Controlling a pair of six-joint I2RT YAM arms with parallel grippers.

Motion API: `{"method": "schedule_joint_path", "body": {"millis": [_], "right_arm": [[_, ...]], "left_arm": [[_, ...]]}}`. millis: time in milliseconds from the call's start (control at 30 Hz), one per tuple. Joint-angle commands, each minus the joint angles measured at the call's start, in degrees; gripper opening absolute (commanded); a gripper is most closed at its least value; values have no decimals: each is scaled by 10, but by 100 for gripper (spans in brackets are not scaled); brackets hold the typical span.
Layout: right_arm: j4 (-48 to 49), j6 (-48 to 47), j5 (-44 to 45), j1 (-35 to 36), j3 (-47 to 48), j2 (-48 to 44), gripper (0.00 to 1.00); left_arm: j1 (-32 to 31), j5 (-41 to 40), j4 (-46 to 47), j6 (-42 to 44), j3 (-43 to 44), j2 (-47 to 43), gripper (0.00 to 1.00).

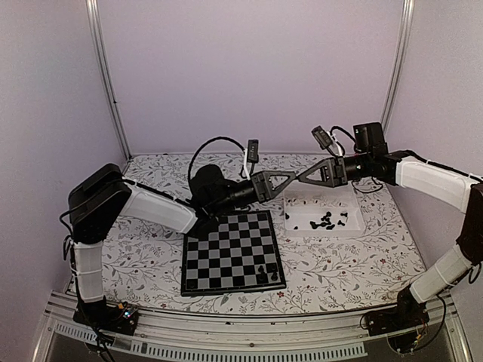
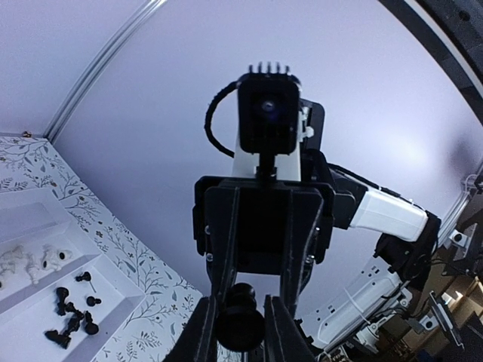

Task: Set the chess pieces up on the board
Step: Place the chess piece on the chessboard.

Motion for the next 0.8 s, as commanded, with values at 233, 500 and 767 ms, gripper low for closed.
{"method": "schedule_joint_path", "body": {"millis": [233, 500, 767], "right_arm": [[-16, -28, 38, 4, 11, -9, 5], [-193, -229, 204, 36, 99, -9, 4], [-306, -382, 391, 169, 170, 45, 4]], "left_arm": [[0, -14, -52, 38, 6, -13, 33], [21, -102, -352, 232, -72, -202, 52], [109, -196, -668, 363, -70, -336, 59]]}}
